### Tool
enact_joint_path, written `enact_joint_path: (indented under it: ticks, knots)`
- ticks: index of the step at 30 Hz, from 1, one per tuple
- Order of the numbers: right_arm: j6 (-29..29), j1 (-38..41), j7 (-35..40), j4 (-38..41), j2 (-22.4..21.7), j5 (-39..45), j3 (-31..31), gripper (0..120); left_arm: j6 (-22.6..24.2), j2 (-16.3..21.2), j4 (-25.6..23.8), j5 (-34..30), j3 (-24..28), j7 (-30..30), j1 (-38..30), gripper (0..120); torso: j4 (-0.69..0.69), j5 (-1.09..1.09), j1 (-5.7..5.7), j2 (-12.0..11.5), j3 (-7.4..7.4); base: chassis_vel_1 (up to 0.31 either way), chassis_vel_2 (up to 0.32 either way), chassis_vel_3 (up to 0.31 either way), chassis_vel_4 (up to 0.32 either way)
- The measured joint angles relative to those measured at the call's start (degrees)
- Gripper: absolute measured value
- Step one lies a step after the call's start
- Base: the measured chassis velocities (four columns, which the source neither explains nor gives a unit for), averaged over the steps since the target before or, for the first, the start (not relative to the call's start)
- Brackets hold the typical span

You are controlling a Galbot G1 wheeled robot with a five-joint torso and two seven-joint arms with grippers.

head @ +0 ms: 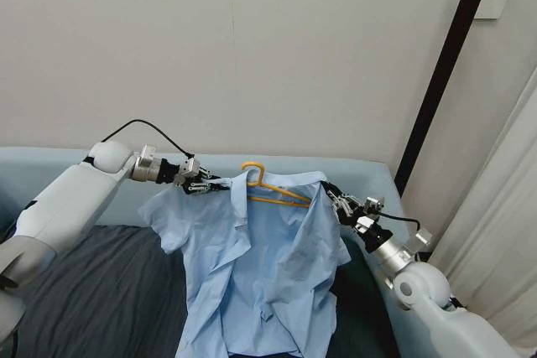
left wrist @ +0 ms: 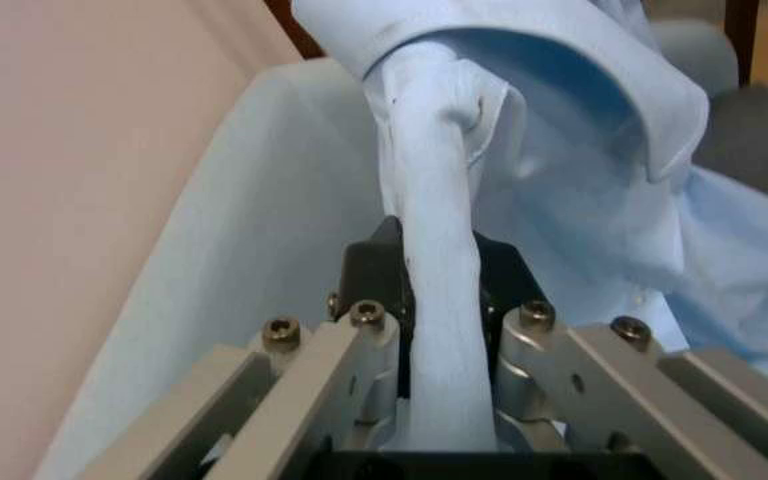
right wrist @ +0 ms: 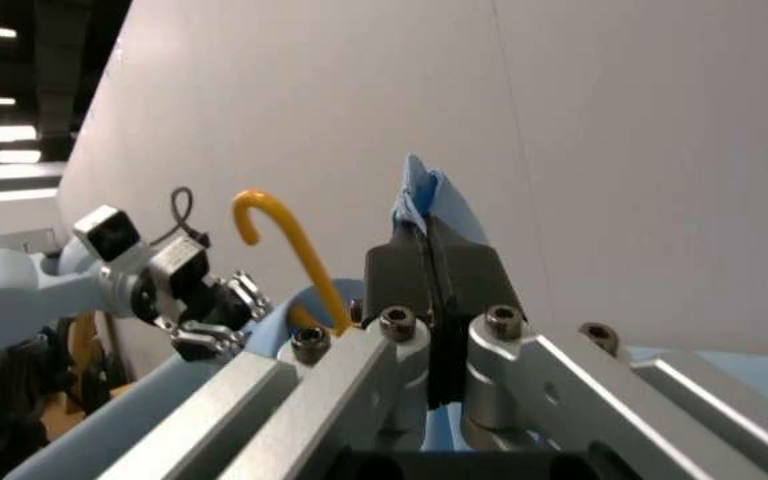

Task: Pick up the clothes from the sofa and hang them on the clothes hanger.

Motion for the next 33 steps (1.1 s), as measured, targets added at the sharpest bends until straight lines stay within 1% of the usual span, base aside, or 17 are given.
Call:
enact_joint_path:
  ticks: [1,3,4,6,8,9,11,15,17,19,21,25,26,28,33]
  knots:
    - [0.20,-0.03,0.16,0.04,0.10,-0.28,-0.16,0,0.14,-0.04,-0.37,-0.43,-0.19,-0.37,0.50,8,0.00,0.00,0.00,0.00,0.00,0.000,0.000,0.000,0.000]
    - [1.76,-0.06,1.97,0.06,0.88,-3.00,-1.21,0,1.16,-0.28,-2.83,-2.74,-1.13,-2.39,3.49,8,0.00,0.03,0.00,0.00,0.00,0.000,0.000,0.000,0.000]
    - [1.76,-0.06,1.97,0.06,0.88,-3.00,-1.21,0,1.16,-0.28,-2.83,-2.74,-1.13,-2.39,3.49,8,0.00,0.03,0.00,0.00,0.00,0.000,0.000,0.000,0.000]
    - [3.92,0.12,3.87,-0.26,1.58,-6.36,-2.18,0,2.26,-0.60,-5.88,-5.10,-1.69,-4.99,7.33,8,0.01,0.00,0.00,0.00,0.00,0.000,0.000,0.000,0.000]
    - [5.28,0.06,4.47,-0.27,1.92,-8.31,-2.71,0,2.64,-1.21,-7.38,-6.30,-2.49,-7.29,10.12,8,0.00,0.02,0.00,0.00,0.00,0.000,0.000,0.000,0.000]
    - [5.89,-0.27,4.58,-0.02,2.01,-9.36,-2.97,0,2.68,-1.85,-7.60,-6.64,-3.16,-8.66,11.59,8,0.01,0.01,0.00,0.00,0.00,0.000,0.000,0.000,0.000]
    - [6.21,-0.72,4.53,0.25,2.02,-9.99,-3.13,0,2.64,-2.37,-7.58,-6.76,-3.62,-9.52,12.35,8,0.01,0.00,0.00,0.00,0.00,0.000,0.000,0.000,0.000]
    - [7.76,-3.25,1.31,1.34,1.75,-12.24,-3.26,0,2.11,-3.76,-6.57,-8.64,-4.27,-12.75,13.12,8,-0.01,0.02,0.00,0.00,0.00,0.000,0.000,0.000,0.000]
    - [7.99,-3.59,0.82,1.43,1.72,-12.54,-3.27,0,2.11,-3.84,-6.45,-9.08,-4.17,-13.11,13.04,8,-0.01,0.02,0.00,0.00,0.00,0.000,0.000,0.000,0.000]
    - [9.28,-5.15,-1.83,1.67,1.69,-15.25,-3.38,0,2.11,-3.92,-6.34,-10.95,-3.20,-14.42,12.24,8,-0.01,0.03,0.00,0.00,0.00,0.000,0.000,0.000,0.000]
    - [9.74,-5.52,-2.29,1.68,1.73,-16.70,-3.39,0,2.12,-3.81,-6.55,-11.67,-2.74,-14.82,11.93,8,-0.01,0.02,0.00,0.00,0.00,0.000,0.000,0.000,0.000]
    - [10.81,-6.10,-2.06,1.39,2.23,-21.25,-3.63,0,2.52,-2.97,-9.16,-13.66,-1.01,-15.17,11.22,8,0.00,0.03,0.00,0.00,0.00,0.000,0.000,0.000,0.000]
    - [10.81,-6.10,-2.06,1.39,2.23,-21.25,-3.63,0,2.52,-2.97,-9.16,-13.66,-1.01,-15.17,11.22,8,0.00,0.03,0.00,0.00,0.00,0.000,0.000,0.000,0.000]
    - [10.81,-6.09,-1.07,1.82,2.42,-21.54,-3.84,0,2.84,-2.47,-11.25,-13.86,-0.37,-15.18,11.59,8,0.00,0.03,0.00,0.00,0.00,0.000,0.000,0.000,0.000]
    - [10.70,-6.15,0.21,2.70,2.11,-21.56,-3.85,0,3.05,-2.02,-13.37,-13.86,-0.11,-15.49,12.11,8,0.01,0.01,0.00,0.00,0.00,0.000,0.000,0.000,0.000]
